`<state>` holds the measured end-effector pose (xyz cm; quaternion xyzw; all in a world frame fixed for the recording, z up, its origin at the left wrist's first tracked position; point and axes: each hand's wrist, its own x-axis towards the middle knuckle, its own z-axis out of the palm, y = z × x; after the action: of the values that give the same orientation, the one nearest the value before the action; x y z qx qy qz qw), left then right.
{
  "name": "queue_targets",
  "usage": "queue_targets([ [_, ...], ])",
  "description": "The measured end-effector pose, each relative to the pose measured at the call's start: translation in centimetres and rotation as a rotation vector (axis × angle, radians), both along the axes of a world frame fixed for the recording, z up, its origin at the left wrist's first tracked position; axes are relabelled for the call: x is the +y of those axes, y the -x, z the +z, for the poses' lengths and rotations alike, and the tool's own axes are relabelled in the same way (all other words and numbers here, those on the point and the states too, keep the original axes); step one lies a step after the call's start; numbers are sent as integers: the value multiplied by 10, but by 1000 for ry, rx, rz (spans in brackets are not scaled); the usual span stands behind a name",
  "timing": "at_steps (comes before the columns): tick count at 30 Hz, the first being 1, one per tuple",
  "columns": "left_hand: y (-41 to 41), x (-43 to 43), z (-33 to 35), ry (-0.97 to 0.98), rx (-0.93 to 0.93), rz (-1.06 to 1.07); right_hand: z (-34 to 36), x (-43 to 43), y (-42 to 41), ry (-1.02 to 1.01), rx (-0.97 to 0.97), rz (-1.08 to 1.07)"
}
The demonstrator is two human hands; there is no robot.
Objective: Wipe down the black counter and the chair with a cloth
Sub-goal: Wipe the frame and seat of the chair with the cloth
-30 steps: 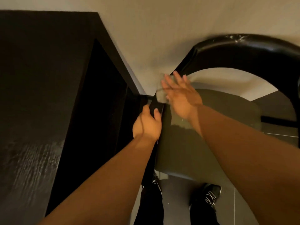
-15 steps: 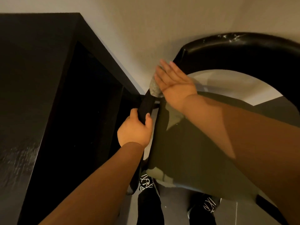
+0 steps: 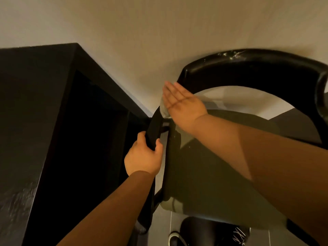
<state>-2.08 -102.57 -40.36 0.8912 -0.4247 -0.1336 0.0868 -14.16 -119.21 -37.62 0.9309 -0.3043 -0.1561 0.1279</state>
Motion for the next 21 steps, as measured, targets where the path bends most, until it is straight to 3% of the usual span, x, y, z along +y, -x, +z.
queue_targets([
  [4,-18,-41,1,43,46,-15,-20,27,-9,-141,-91,-74],
  [7,-15,-49,1,-38,64,-129,-34,18,-12,-176,-176,-109],
  [16,-8,-50,-2,-54,-13,-87,-17,2,-5,259,9,-31],
  [21,0,-61,-4,-112,32,-71,-28,13,-3,102,-21,26],
])
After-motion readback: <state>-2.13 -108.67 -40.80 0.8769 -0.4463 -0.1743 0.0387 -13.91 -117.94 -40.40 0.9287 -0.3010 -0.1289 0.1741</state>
